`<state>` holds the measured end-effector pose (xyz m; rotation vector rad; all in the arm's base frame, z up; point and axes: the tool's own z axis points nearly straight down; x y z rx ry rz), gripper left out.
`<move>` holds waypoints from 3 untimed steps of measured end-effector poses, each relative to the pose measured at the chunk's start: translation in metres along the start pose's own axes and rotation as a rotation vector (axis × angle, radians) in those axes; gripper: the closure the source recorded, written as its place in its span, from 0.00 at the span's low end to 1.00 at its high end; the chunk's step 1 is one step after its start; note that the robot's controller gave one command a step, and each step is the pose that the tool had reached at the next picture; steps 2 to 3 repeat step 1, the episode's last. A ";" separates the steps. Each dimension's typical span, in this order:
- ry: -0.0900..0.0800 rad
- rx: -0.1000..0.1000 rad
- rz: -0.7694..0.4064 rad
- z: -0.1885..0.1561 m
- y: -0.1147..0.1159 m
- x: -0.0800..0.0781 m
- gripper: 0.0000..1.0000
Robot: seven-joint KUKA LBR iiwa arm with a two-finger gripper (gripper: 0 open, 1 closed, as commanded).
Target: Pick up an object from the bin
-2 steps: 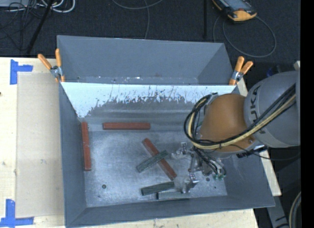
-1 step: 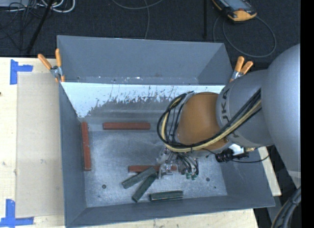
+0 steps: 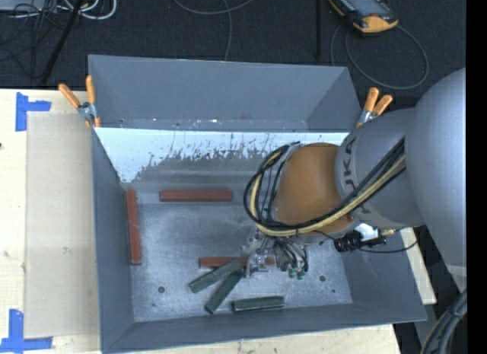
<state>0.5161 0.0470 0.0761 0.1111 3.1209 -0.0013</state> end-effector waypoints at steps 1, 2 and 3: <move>0.015 0.000 0.061 -0.158 -0.047 0.007 1.00; 0.015 0.000 0.061 -0.158 -0.047 0.007 1.00; 0.015 0.000 0.061 -0.158 -0.047 0.007 1.00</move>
Offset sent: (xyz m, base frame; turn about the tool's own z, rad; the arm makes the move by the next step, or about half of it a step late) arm 0.0000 0.0000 0.0000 0.0000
